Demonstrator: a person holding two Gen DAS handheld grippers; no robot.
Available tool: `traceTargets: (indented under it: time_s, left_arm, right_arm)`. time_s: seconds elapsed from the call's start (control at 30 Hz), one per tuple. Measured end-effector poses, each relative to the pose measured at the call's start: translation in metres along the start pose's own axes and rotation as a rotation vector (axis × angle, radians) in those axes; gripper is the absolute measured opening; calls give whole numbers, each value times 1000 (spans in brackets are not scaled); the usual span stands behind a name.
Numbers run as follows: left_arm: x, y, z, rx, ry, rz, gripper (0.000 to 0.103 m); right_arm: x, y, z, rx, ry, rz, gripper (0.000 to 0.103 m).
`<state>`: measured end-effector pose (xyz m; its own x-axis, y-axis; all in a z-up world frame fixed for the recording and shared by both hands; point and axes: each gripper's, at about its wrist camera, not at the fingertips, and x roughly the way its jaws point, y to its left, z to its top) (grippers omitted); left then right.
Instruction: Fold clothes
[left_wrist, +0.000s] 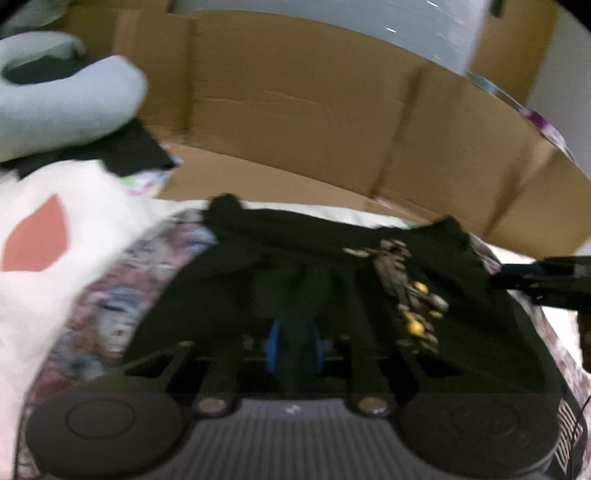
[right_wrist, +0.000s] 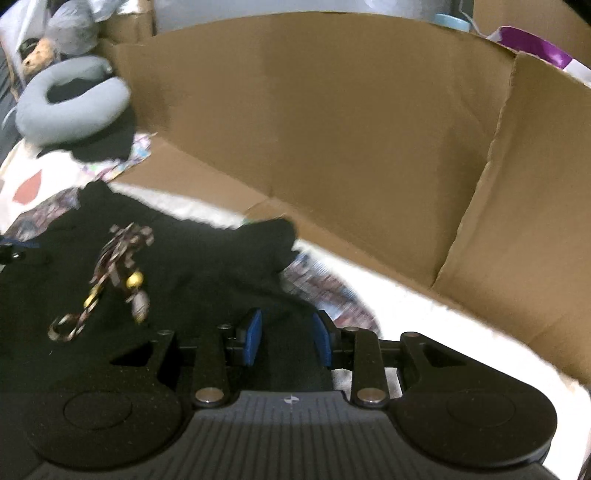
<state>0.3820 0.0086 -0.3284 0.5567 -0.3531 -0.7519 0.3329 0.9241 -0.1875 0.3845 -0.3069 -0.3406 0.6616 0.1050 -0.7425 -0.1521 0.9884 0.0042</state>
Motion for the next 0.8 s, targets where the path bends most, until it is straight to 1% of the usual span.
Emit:
traceTargets:
  time_s: [0.03,0.07,0.17,0.23,0.27,0.3,0.37,0.4,0.43,0.53,0.6,0.63,0.67,0.7,0.77,0.8]
  left_arm:
    - [2,-6,-1,14,3,-9,32]
    - [5,-11,-2,24,9,-18,32]
    - [14,-16,-5,22,32,-18,33]
    - [17,-19,-10,21,50,-13,38]
    - [17,-21,-13,23,62,-6,40]
    - [15,-23,-18,27,70,1,41]
    - [10,-27,-26,29,79,9,45]
    - [7,-29,-30,28,79,9,49]
    - [4,-31,-33,32,80,4,54]
    - [-3,-36,-42,35,91,2,54]
    - [-9,-37,-44,27,96,4,55]
    - [-12,-36,-44,25,98,4,57]
    - [-14,-35,-44,22,100,5,59]
    - [-17,-34,-43,19,102,6,60]
    - [-23,-33,-43,14,106,7,60]
    - [-26,-32,-43,12,108,7,62]
  right_arm:
    - [2,6,-5,-11,12,2,37]
    - [4,11,-10,-14,24,5,37]
    - [9,20,-23,30,48,3,38]
    - [9,26,-29,61,51,-4,39]
    - [8,31,-30,53,53,-6,39]
    - [6,38,-31,20,60,-6,39]
    - [5,55,-34,-88,82,-6,39]
    - [3,60,-35,-122,91,-4,39]
    - [1,62,-36,-123,100,6,39]
    - [-4,61,-38,-53,116,38,40]
    - [-11,61,-42,-29,122,55,40]
    - [-15,61,-45,-22,125,63,40]
    - [-20,61,-48,-15,128,71,41]
    - [-25,61,-50,-9,126,78,48]
    - [-34,60,-54,2,123,90,48]
    - [-39,60,-56,7,121,97,52]
